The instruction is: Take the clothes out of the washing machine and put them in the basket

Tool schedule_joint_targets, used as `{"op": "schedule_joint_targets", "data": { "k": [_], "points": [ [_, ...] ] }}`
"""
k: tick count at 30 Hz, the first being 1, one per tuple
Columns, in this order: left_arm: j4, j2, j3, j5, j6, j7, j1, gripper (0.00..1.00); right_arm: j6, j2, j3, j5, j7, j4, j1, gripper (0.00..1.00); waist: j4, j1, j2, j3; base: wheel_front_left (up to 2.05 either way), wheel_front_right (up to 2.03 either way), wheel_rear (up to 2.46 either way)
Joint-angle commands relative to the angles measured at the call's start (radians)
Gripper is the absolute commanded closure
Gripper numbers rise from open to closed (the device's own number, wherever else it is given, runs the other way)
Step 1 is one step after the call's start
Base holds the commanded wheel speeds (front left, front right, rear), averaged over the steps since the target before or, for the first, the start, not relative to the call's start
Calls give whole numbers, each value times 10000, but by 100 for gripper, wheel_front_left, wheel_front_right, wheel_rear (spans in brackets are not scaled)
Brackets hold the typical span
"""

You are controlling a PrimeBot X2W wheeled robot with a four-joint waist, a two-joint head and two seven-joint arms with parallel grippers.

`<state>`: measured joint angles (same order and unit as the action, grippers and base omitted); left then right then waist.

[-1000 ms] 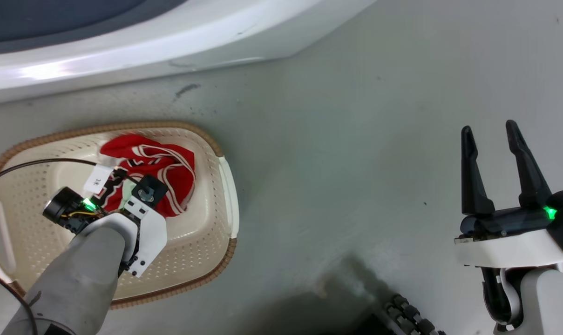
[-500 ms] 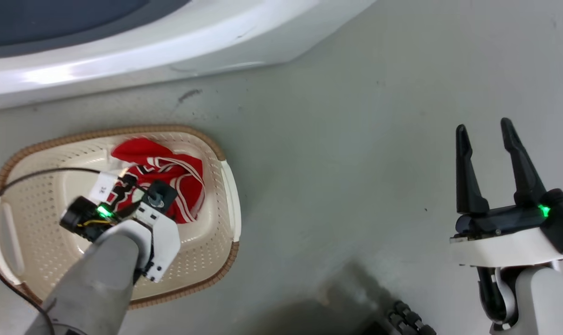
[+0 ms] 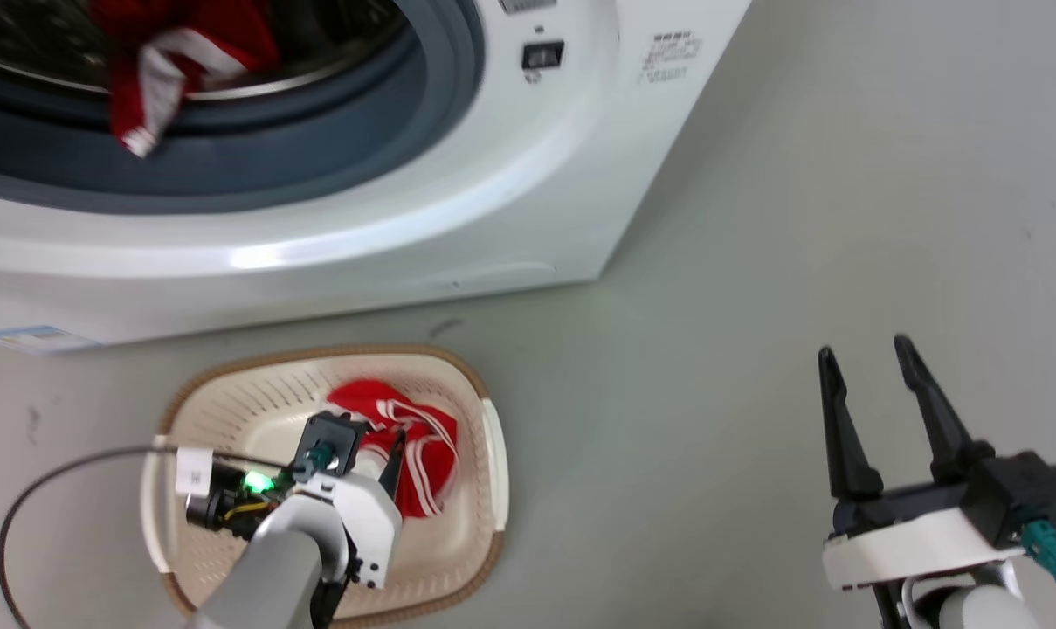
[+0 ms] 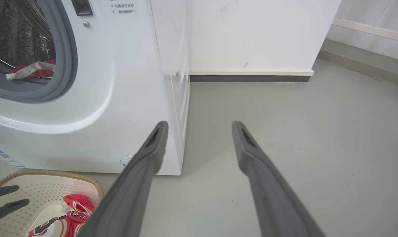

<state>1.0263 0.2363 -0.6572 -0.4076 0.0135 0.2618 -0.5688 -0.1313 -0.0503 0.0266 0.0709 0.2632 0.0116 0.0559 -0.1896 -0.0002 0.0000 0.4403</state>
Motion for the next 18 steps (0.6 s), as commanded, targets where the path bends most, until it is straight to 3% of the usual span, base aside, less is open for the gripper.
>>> {"op": "schedule_joint_targets", "data": {
  "k": [1,6,18],
  "points": [
    [-562,70,288,-2,-231,31,619,0,10,2,-5,-70,24,77,-265,0,711,2,0,-1254,0,0,0],
    [-2879,145,1337,344,-937,33,2040,0,10,-1,-63,-193,24,175,-814,0,1184,2,0,-2269,0,0,0],
    [-6962,-310,3932,1436,-2029,36,5010,0,10,3,-127,-311,24,262,-1705,0,1724,2,0,-3662,0,0,0]
  ]
}}
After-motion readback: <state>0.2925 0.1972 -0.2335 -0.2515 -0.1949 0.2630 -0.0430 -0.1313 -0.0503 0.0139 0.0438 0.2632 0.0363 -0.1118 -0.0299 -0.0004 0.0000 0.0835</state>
